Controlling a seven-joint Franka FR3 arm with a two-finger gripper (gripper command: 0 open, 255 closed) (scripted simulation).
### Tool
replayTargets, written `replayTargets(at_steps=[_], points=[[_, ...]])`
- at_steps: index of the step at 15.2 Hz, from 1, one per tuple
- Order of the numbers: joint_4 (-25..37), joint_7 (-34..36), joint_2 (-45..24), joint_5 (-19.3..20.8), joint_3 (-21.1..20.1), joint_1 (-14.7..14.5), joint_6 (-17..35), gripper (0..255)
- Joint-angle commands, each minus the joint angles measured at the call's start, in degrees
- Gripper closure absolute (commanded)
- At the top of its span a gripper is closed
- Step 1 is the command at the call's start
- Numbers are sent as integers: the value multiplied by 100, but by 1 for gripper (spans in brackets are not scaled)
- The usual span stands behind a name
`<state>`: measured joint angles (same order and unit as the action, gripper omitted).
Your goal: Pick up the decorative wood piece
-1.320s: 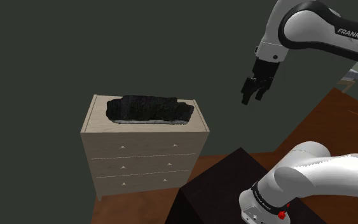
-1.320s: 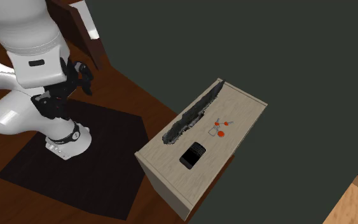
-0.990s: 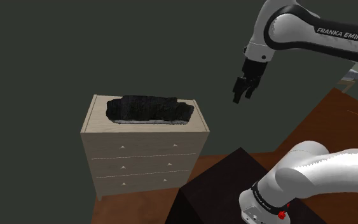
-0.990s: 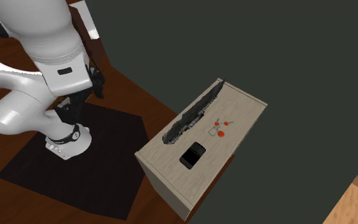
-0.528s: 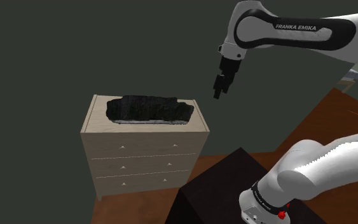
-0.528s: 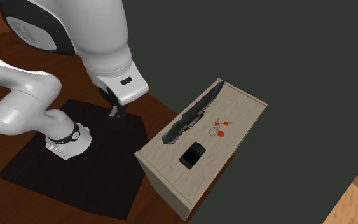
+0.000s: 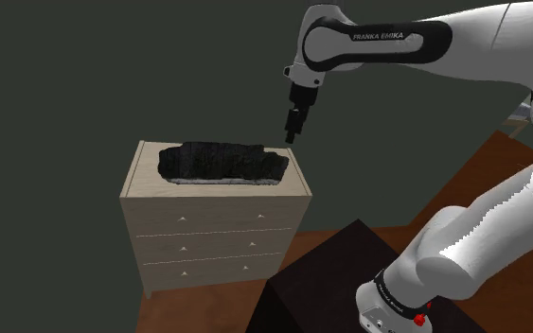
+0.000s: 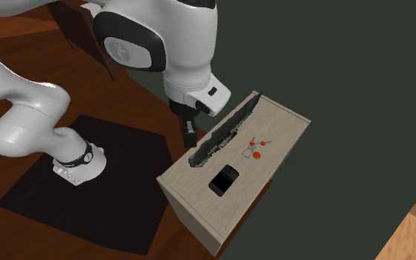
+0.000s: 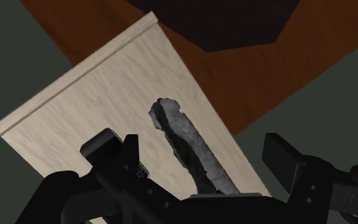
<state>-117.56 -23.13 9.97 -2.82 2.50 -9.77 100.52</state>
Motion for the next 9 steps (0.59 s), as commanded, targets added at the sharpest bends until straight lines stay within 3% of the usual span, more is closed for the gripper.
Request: replayTargets(at_steps=[1,9], points=[[288,-271,-384,-60,-46,-90,109,0],[1703,-1177,-1840,-221,-354,-399,202,0]])
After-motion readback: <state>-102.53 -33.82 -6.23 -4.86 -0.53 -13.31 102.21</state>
